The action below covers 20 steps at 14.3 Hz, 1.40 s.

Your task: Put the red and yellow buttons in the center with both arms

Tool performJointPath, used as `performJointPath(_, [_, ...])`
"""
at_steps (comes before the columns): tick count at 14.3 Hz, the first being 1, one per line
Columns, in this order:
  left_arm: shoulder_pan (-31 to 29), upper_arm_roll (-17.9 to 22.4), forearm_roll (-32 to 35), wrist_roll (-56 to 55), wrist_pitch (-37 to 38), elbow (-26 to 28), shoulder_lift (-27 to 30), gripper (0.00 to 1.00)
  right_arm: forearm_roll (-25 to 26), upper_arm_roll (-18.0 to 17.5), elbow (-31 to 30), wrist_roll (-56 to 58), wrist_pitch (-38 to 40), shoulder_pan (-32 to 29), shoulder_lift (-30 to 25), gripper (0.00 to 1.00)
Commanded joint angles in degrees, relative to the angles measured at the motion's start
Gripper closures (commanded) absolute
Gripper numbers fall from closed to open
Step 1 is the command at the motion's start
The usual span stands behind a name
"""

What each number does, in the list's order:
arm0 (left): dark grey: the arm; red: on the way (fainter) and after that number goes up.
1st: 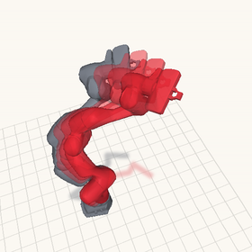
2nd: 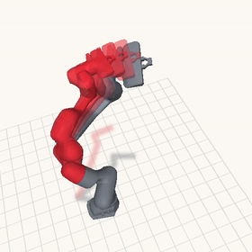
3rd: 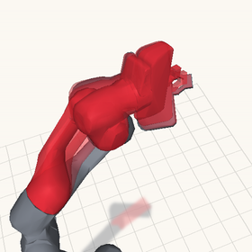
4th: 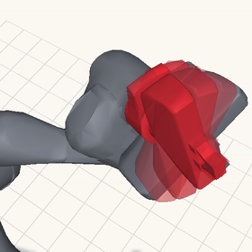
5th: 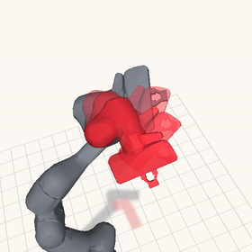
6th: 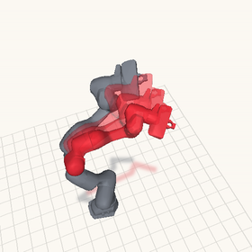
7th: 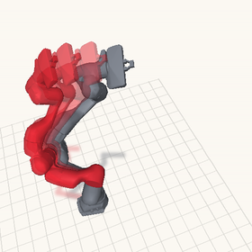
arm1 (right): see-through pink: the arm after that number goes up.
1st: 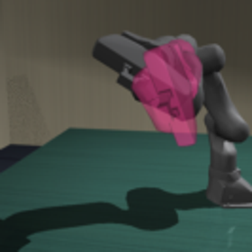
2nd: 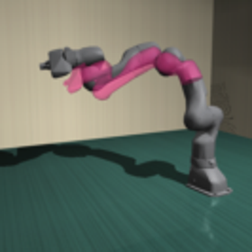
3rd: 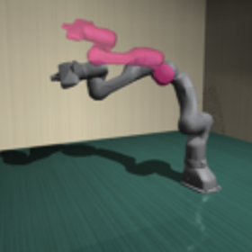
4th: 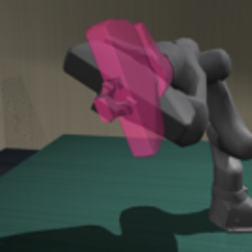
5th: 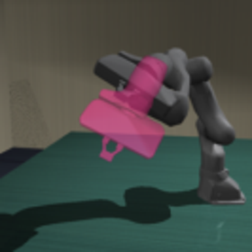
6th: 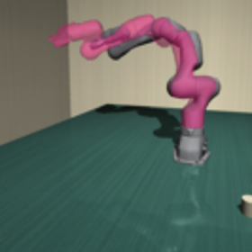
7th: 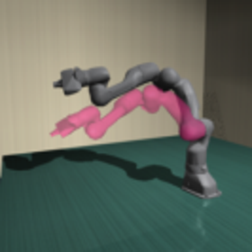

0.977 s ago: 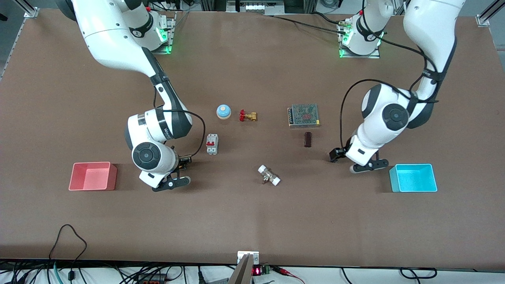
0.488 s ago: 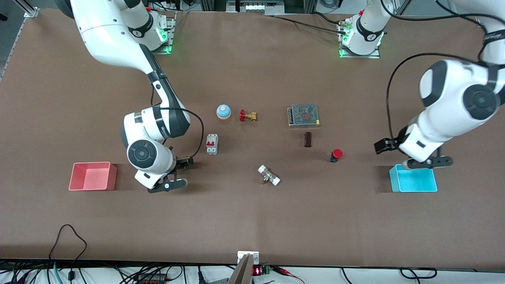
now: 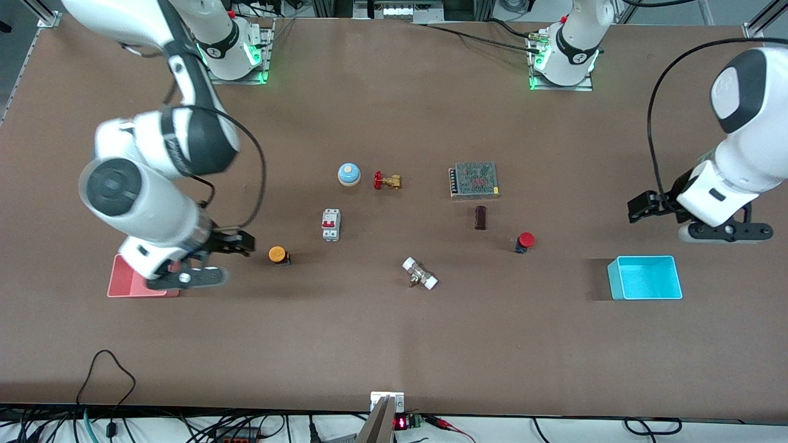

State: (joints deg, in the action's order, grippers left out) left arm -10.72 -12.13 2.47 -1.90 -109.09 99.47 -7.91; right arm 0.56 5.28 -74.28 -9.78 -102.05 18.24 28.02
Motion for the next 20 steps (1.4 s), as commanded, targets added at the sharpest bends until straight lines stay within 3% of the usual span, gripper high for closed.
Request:
performJointPath(1, [-0.7,-0.4,1.0,2.1,2.3,0.4,2.8,0.0,-0.3,-0.5,-1.7,-0.8,4.6,-3.4,-4.3,0.0])
performJointPath(5, [-1.4,-0.4,0.6,4.3,5.9,0.3,6.0,0.0,-0.4,-0.4,-2.1,-0.5,7.3,-7.5,-9.9,0.0])
performJointPath(9, [9.5,10.9,0.2,5.8,8.8,0.9,9.7,0.0,0.0,-0.2,-7.2,13.4,11.4,-14.2,-16.3,0.0])
performJointPath(11, [13.9,16.6,-1.3,5.6,9.8,1.2,11.7,0.0,-0.1,0.2,-7.4,14.1,15.3,-15.8,-17.4,0.0])
performJointPath(15, [13.2,16.6,-3.8,5.7,10.7,1.2,12.7,0.0,0.0,0.3,-8.7,11.5,14.4,-15.6,-19.1,0.0])
performJointPath(20, [13.1,16.7,-4.1,5.8,8.9,1.2,12.3,0.0,0.2,0.3,-19.5,11.0,7.7,-15.5,-25.8,0.0])
